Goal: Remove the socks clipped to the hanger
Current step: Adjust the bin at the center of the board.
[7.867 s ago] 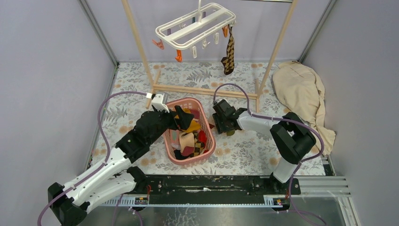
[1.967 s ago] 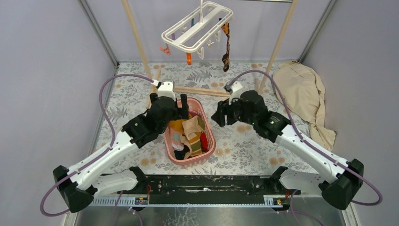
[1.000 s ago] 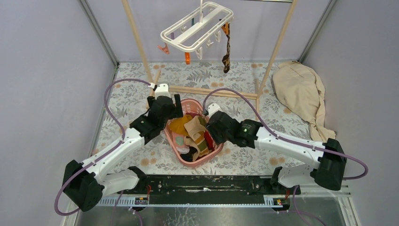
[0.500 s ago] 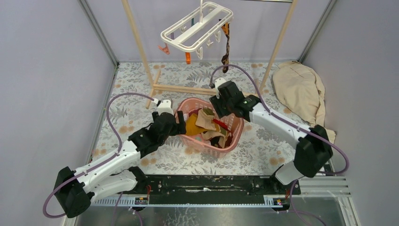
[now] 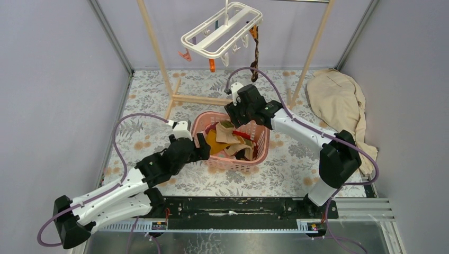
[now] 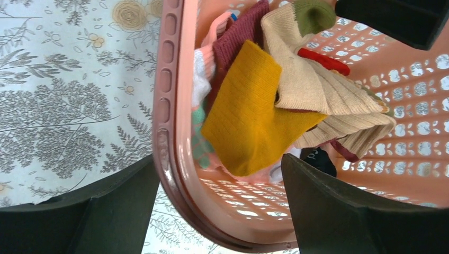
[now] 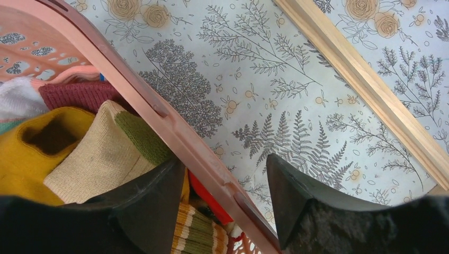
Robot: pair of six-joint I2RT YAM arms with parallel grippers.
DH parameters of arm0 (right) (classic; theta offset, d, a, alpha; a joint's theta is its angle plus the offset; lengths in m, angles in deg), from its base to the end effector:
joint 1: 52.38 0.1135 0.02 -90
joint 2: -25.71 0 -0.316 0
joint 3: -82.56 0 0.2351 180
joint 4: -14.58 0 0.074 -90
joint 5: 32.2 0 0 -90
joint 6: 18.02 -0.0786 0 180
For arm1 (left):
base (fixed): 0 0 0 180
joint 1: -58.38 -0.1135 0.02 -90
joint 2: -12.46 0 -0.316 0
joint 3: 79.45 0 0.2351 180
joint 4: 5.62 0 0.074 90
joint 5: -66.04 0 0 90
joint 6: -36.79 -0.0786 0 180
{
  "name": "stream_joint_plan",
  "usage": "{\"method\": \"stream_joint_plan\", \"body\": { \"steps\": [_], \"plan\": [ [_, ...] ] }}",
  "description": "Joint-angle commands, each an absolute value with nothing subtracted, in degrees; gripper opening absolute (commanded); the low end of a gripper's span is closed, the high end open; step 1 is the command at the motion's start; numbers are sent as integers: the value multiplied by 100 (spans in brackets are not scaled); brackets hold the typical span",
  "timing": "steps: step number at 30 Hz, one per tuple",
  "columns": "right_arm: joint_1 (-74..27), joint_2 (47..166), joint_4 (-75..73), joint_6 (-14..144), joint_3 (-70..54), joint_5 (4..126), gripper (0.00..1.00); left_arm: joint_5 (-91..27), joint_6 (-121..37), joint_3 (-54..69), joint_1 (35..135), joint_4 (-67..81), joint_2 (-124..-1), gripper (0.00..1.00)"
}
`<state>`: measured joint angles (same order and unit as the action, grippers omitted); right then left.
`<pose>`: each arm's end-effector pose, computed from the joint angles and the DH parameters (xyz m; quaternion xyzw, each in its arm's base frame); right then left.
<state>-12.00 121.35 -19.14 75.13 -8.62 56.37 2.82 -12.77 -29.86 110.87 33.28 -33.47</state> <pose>0.3101 0.2611 0.3154 -0.3284 0.8373 0.1288 0.4176 0.1210 -0.0995 0.2724 -0.0152 0.8702 -0.1827 0.4572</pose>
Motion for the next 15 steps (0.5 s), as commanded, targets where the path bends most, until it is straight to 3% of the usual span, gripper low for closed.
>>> {"method": "stream_joint_plan", "body": {
  "steps": [1,3,9,12,15],
  "plan": [
    [-1188,11545,-1677,7357,-913,5604,67,678,-1344,-2482,11140,3840,-3276,91],
    [-1188,11116,-1729,7238,-923,5642,68,509,-1508,-2054,11132,4046,-3322,98],
    [-1193,9898,-1551,6943,-565,5188,74,163,-1731,-1328,11138,4404,-3147,99],
    [-1281,9521,-1457,6690,-344,4448,74,640,-1998,-1153,11140,4276,-3021,99],
    [-1797,9273,-1299,6106,-168,4519,74,1452,-2488,-801,11134,3910,-3236,99]
  ]
}}
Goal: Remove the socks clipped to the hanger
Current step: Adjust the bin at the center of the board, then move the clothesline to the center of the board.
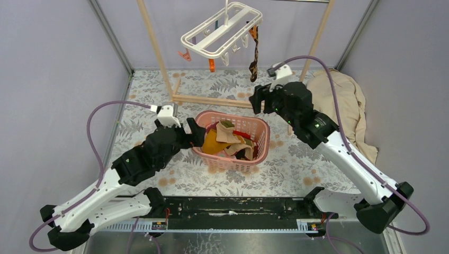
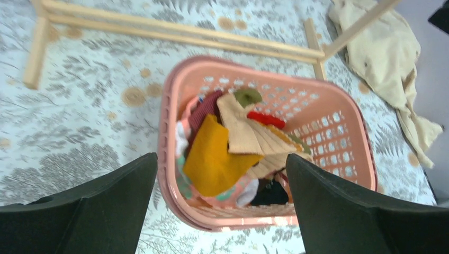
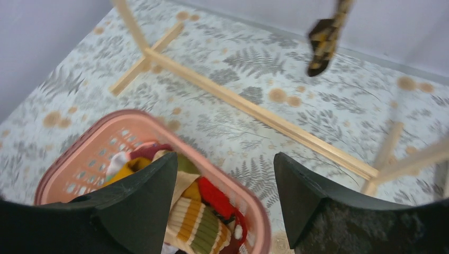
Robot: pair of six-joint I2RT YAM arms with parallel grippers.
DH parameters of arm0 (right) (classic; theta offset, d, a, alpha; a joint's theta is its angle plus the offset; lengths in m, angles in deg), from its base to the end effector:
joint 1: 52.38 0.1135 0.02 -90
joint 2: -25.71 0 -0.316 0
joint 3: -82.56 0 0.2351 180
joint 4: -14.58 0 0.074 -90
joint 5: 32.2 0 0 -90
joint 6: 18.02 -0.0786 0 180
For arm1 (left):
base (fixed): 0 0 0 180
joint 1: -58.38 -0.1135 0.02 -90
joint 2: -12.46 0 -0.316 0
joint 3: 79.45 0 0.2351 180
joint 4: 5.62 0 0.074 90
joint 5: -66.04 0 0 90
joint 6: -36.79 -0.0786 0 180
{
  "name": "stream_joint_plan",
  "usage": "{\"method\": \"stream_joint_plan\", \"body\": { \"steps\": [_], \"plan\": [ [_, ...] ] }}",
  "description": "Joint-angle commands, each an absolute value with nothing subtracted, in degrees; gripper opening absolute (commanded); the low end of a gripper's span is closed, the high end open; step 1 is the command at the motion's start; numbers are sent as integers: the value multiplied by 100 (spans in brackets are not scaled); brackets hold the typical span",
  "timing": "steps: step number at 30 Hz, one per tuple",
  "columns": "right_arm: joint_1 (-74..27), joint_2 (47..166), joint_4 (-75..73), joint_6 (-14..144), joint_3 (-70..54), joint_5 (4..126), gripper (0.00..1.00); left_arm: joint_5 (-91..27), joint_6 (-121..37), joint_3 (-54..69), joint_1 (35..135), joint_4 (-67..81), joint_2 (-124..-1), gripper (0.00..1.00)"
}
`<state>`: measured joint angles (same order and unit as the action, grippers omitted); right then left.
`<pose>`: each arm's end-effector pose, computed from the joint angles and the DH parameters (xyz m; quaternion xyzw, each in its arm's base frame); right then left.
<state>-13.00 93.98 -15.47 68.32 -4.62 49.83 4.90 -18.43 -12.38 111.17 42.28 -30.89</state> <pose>0.2190 0.1657 0.4539 -0.1943 0.7469 0.1825 0.6091 0.1123 -0.0852 0.3665 -0.0065 0.8242 -0.2131 0.5246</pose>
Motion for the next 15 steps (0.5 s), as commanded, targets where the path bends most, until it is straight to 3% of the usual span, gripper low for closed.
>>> {"method": "stream_joint_plan", "body": {
  "steps": [1,6,12,15],
  "plan": [
    [-1952,9221,-1246,5984,-121,4567,74,1658,-2616,-659,11117,3790,-3369,99],
    [-2652,9138,-1311,5768,133,4685,73,1861,-3080,-236,10527,3160,-3789,99],
    [-3560,9318,-783,5329,1058,5276,72,-274,-2818,-705,7849,2436,-4071,99],
    [-3629,9443,-270,5130,1630,5197,72,-735,-2536,-1063,7258,1944,-4418,99]
  ]
}}
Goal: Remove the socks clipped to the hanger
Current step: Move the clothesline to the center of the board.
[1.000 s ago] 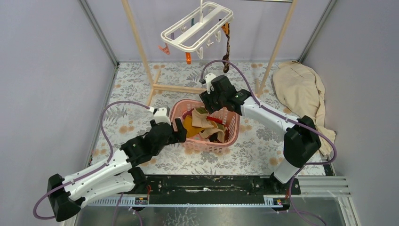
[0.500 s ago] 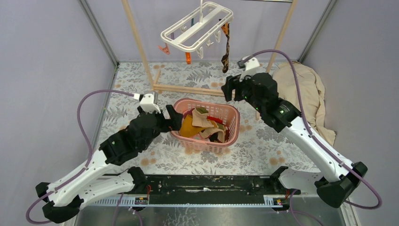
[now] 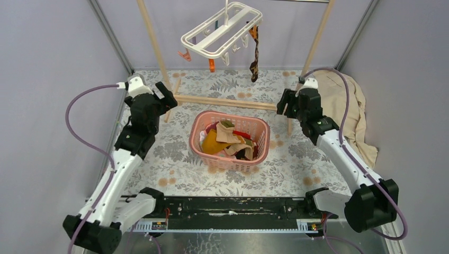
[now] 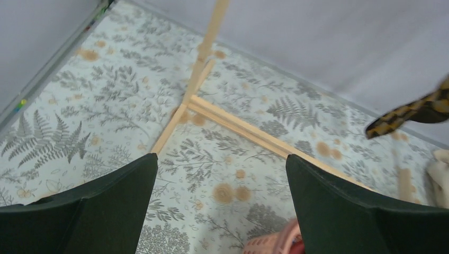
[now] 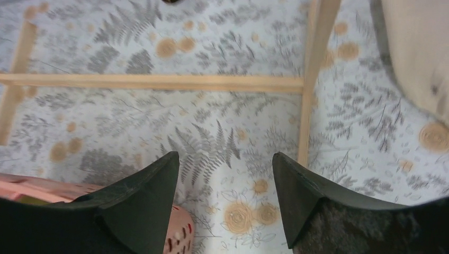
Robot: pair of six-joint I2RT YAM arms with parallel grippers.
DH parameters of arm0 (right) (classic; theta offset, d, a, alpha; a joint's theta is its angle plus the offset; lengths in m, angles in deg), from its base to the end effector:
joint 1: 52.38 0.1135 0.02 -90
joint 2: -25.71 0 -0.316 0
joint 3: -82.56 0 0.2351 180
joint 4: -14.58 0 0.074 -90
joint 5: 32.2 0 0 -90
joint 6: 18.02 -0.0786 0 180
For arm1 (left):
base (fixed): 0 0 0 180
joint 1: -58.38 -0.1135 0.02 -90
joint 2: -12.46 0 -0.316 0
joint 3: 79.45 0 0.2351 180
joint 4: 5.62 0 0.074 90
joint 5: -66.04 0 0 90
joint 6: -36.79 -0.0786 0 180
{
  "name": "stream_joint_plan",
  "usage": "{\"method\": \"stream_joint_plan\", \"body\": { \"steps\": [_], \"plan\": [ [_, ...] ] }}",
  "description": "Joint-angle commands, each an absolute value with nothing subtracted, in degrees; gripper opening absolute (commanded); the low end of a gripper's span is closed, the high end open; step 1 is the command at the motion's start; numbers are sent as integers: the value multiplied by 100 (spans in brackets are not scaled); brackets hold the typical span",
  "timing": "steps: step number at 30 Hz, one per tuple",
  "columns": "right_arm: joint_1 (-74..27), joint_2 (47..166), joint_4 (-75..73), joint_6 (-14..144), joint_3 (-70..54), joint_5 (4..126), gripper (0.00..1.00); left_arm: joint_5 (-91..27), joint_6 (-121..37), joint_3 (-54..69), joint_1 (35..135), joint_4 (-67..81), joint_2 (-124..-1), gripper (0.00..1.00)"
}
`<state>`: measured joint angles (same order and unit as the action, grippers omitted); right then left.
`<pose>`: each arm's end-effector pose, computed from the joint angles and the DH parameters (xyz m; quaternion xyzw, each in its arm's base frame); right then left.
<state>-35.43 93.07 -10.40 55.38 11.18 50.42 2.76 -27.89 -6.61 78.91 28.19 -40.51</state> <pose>0.2658 0.0704 0.3673 0.0340 0.8223 0.1124 0.5568 0.1910 -0.0338 0.4109 -0.1743 0.7598 -0.0658 0.6230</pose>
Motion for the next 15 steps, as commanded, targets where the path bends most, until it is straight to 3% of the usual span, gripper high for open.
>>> {"method": "stream_joint_plan", "body": {
  "steps": [1,7,9,11,15],
  "plan": [
    [-3642,9504,-167,5112,1761,5130,72,-662,-2476,-1180,7228,1807,-4521,99],
    [-3788,9831,347,5118,2394,4487,72,-270,-2344,-1845,7158,952,-5223,95],
    [-3847,9966,467,5139,2544,4430,72,-219,-2368,-2060,7087,710,-5495,80],
    [-3947,10127,558,5149,2672,4411,71,-245,-2392,-2231,6987,411,-5727,56],
    [-4096,10350,772,5104,2827,4445,71,-138,-2531,-2375,6753,111,-6164,53]
  ]
}}
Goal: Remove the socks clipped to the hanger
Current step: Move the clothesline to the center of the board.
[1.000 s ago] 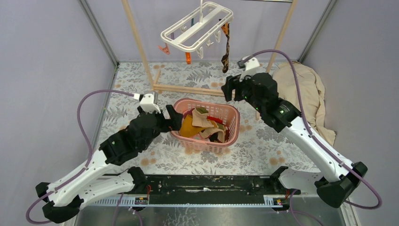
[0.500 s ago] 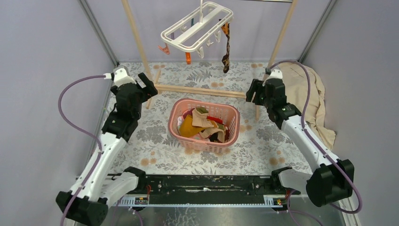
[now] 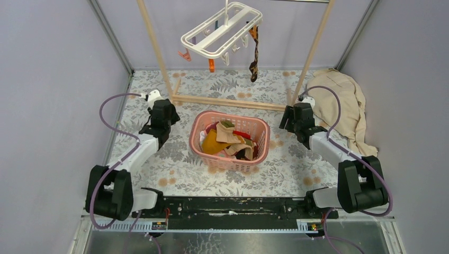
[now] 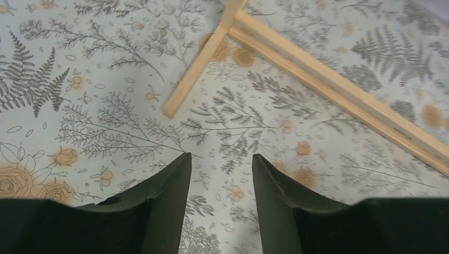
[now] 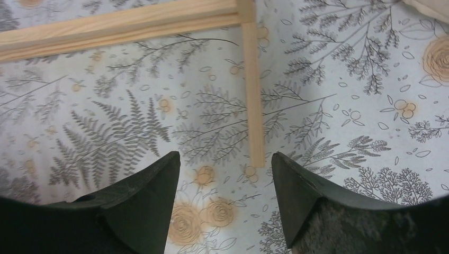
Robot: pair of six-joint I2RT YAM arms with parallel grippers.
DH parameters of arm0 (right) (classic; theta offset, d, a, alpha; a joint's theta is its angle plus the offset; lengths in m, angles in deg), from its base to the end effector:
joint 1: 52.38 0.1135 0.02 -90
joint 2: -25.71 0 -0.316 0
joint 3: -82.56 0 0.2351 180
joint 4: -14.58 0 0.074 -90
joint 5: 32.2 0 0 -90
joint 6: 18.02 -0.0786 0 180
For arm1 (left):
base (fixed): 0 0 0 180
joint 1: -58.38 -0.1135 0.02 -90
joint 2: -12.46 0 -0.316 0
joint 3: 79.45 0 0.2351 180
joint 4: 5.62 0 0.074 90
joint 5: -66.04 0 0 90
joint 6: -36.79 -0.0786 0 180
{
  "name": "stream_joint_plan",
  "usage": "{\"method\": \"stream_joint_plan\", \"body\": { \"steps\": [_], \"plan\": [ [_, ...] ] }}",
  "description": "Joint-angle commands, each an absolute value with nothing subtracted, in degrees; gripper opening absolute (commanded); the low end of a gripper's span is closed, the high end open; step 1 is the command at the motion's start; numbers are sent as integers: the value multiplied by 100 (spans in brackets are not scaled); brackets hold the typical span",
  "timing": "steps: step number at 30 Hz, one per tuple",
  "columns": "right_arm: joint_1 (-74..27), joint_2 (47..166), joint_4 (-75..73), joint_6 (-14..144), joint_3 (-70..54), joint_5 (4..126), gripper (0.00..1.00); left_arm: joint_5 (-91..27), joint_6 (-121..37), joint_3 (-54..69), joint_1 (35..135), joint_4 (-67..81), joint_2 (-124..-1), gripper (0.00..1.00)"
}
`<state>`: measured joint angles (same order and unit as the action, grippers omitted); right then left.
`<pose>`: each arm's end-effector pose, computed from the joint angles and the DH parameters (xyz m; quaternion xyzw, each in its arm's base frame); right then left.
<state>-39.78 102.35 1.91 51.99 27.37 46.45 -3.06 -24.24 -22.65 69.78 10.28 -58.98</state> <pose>0.2872 0.0484 0.2502 0.1029 0.8743 0.0470 0.4720 0.2740 -0.0266 0.2787 -0.2193 0.8302 -0.0204 0.5121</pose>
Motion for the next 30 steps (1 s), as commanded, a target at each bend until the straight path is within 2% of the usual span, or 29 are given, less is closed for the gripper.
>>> {"method": "stream_joint_plan", "body": {
  "steps": [1,7,11,17,23,30],
  "plan": [
    [-4103,10406,790,5082,2822,4439,71,-115,-2569,-2406,6688,26,-6224,55],
    [-4167,10671,749,5071,2787,4448,71,-715,-2536,-2433,6145,-404,-6731,73],
    [-4238,10701,675,5079,2790,4491,71,-1083,-2386,-2208,5869,-455,-7248,77],
    [-4301,10754,710,5043,2847,4629,71,-1567,-2413,-1597,5702,-344,-8168,78],
    [-4333,10761,900,4919,3013,4829,70,-1607,-2668,-1186,5661,-112,-8573,77],
    [-4334,10763,762,4940,2992,4886,68,-1602,-3149,-283,5583,1037,-9180,76]
  ]
}}
